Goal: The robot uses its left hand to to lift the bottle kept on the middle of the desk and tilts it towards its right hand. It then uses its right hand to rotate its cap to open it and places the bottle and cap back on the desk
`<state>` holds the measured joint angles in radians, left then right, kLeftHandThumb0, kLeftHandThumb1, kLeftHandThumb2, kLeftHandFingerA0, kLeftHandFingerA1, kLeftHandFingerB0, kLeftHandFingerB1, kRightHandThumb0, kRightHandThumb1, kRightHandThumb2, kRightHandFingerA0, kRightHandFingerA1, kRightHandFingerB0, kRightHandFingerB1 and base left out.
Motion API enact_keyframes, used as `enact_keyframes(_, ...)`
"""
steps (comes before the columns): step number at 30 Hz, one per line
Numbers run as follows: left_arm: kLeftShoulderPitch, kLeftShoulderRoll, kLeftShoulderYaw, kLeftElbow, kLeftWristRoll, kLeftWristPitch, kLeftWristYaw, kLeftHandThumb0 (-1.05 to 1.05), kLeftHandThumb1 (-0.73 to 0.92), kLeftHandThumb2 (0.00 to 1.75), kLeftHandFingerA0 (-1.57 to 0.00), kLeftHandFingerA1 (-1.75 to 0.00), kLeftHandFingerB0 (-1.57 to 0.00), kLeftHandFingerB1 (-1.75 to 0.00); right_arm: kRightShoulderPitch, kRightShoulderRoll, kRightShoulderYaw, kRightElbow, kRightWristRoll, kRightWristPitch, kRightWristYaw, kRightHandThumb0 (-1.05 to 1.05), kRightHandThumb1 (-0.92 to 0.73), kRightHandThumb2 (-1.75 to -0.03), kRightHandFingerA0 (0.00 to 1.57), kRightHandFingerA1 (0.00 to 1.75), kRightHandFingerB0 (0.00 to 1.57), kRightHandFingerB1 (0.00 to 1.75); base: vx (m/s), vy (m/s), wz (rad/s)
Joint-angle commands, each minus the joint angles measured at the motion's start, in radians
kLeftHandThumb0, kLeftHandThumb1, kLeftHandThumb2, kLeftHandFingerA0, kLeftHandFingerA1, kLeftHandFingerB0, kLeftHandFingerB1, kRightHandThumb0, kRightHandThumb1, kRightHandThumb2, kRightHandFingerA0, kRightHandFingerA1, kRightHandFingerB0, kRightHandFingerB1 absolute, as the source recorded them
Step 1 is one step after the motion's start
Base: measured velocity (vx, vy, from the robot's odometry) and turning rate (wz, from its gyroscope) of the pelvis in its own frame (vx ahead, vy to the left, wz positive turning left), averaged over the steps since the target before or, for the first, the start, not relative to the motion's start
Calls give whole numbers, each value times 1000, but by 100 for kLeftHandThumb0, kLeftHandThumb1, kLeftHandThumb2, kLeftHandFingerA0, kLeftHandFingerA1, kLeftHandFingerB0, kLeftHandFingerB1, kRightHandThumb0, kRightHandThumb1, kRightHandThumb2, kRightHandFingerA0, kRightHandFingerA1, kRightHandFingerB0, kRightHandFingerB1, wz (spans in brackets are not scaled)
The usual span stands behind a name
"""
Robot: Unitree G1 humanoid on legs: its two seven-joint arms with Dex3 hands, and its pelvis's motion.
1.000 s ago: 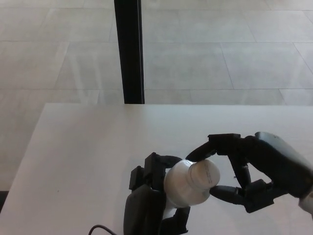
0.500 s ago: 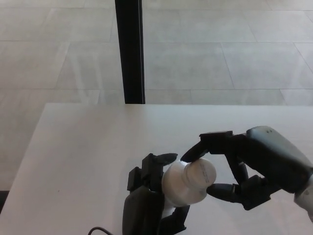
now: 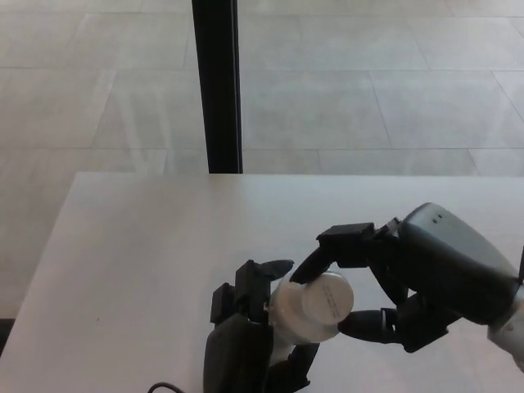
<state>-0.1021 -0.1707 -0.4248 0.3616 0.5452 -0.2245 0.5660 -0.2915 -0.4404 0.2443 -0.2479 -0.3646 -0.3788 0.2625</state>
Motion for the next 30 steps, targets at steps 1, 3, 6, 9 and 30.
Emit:
enact_keyframes(1,22,14,-16,12,11,11,-23,22,61,114,-92,-175,-80,-168,-26,-22,-36,-5,5,-93,-5,-40,-57,-81,103,170,88,84,0,0,0)
enact_keyframes(3,24,10,-16,4,6,24,-29,25,55,132,-111,-175,-95,-153,-28,-32,-58,-23,11,-77,11,-42,-59,-78,101,168,87,82,0,0,0)
enact_keyframes(6,30,4,-14,-7,3,50,-35,15,70,132,-110,-121,-103,-115,-19,-27,-117,-45,37,-57,-8,-38,-62,-72,103,164,86,75,0,0,0)
enact_keyframes(9,32,10,-16,-5,11,40,-31,14,71,132,-110,-121,-102,-114,-8,-10,-169,-56,70,-25,-16,-39,-65,-71,102,164,87,74,0,0,0)
enact_keyframes(30,-151,319,34,-344,134,307,-496,12,44,108,-99,-155,-89,-125,236,76,-474,15,230,17,-49,-21,-60,-70,99,161,92,70,0,0,0)
